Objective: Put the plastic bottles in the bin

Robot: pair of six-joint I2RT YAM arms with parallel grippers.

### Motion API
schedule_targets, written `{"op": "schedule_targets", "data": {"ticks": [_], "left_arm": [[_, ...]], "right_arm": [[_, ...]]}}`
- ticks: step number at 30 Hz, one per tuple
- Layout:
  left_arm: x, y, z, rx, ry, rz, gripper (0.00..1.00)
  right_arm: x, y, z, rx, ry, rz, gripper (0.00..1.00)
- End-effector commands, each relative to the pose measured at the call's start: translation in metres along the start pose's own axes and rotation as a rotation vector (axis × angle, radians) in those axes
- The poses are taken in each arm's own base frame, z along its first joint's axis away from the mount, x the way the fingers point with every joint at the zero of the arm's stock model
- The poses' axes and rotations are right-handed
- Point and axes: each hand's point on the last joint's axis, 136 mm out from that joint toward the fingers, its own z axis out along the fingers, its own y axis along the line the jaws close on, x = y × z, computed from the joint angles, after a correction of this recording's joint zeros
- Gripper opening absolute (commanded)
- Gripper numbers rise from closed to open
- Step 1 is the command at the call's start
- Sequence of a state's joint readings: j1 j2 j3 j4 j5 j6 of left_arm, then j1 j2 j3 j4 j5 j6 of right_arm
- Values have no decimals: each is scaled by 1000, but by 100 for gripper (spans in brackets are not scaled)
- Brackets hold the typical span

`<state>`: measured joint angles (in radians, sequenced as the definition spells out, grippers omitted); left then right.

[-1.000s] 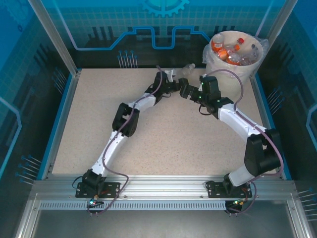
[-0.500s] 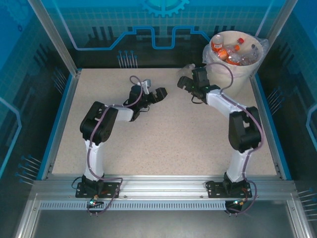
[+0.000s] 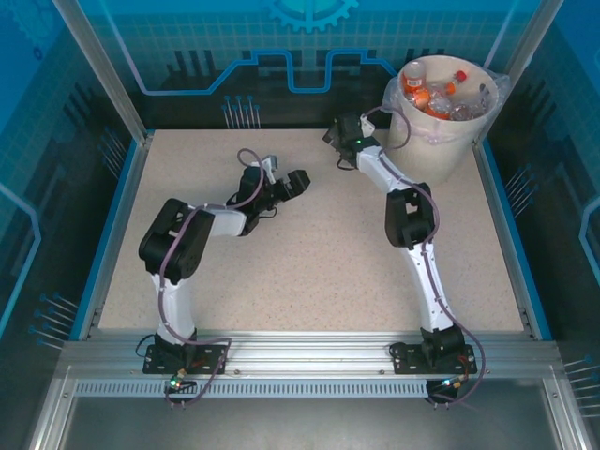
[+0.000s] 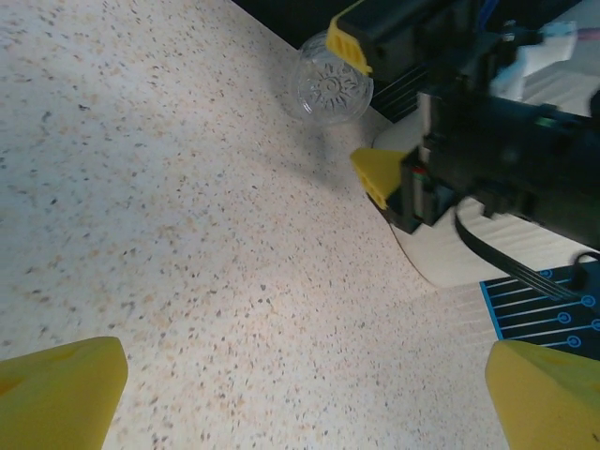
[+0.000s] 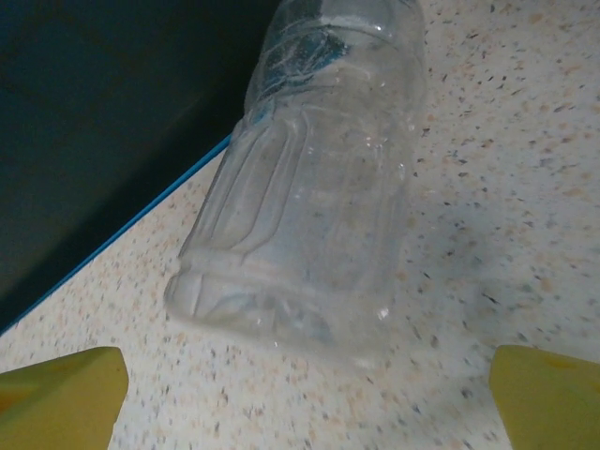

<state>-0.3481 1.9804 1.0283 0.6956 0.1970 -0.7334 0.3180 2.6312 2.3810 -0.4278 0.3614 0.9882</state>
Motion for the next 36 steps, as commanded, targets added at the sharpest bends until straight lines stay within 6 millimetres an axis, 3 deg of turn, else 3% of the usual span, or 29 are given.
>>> {"op": "schedule_targets", "data": {"ticks": [1, 11, 16, 22, 27, 32, 36], "left_arm": [[-12, 0, -18, -15, -40, 12, 99], [-9, 7, -35, -54, -22, 31, 99], [-6, 11, -40, -66, -19, 31, 99], [-1, 16, -44, -75, -11, 20, 99], [2, 17, -49, -77, -12, 10, 99], [6, 17, -52, -64, -12, -18, 99], [7, 13, -56, -38, -21, -47, 99]], "right_arm": [[8, -18, 14, 88, -5, 91, 100], [16, -32, 41, 115, -78, 220, 98], [0, -26, 44, 79, -145, 180, 92], [-20, -15, 44, 18, -192, 131, 78], [-28, 13, 19, -94, -212, -4, 64], [-34, 25, -27, -204, -236, -66, 55], [-27, 35, -79, -290, -228, -149, 51]]}}
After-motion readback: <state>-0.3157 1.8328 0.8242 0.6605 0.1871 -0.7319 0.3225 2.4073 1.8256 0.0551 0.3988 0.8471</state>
